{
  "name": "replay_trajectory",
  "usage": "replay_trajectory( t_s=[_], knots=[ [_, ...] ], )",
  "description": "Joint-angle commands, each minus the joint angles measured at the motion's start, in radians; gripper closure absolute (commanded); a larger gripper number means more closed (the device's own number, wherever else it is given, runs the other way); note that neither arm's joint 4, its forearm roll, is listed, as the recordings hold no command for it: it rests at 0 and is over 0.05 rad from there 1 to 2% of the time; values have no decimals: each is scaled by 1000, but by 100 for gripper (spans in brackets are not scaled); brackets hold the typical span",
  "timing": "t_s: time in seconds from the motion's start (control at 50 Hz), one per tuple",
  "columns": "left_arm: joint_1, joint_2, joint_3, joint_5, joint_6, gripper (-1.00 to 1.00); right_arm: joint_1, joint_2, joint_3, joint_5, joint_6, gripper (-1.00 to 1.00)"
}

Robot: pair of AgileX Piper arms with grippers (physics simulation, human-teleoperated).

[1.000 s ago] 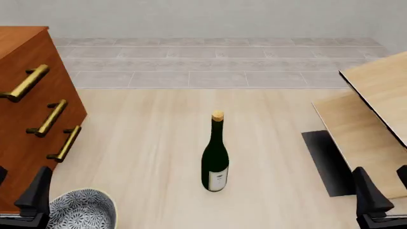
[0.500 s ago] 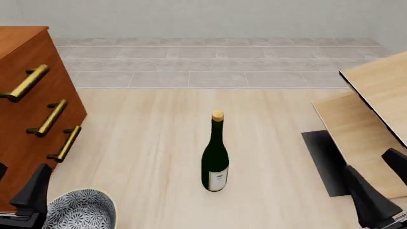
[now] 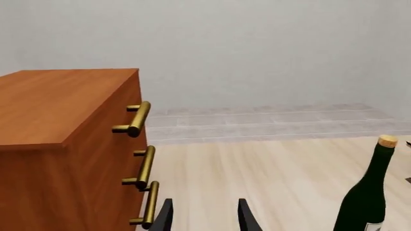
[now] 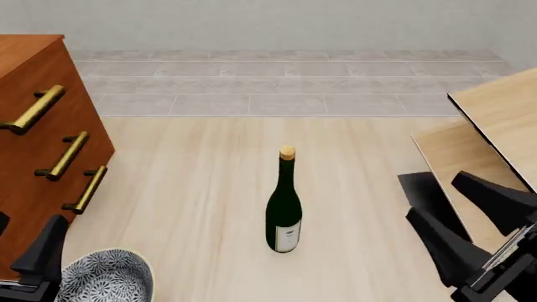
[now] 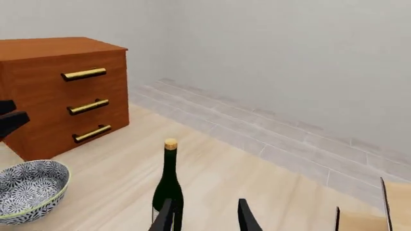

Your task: Put the wine bottle on the wine rack.

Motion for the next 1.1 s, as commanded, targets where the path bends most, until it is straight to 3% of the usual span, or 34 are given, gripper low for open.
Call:
replay_trajectory(
  t_s=[0.02,0.4,1.1],
  knots=[
    [-8,0,1,1,-3,-100,64,167,3,-152,-15,-100],
    [-14,0,-15,14,2,-100,100,451,-50,-374,-24,-100],
    [1,0,-49,34,11,-100,136,807,-159,-597,-23,-100]
  ],
)
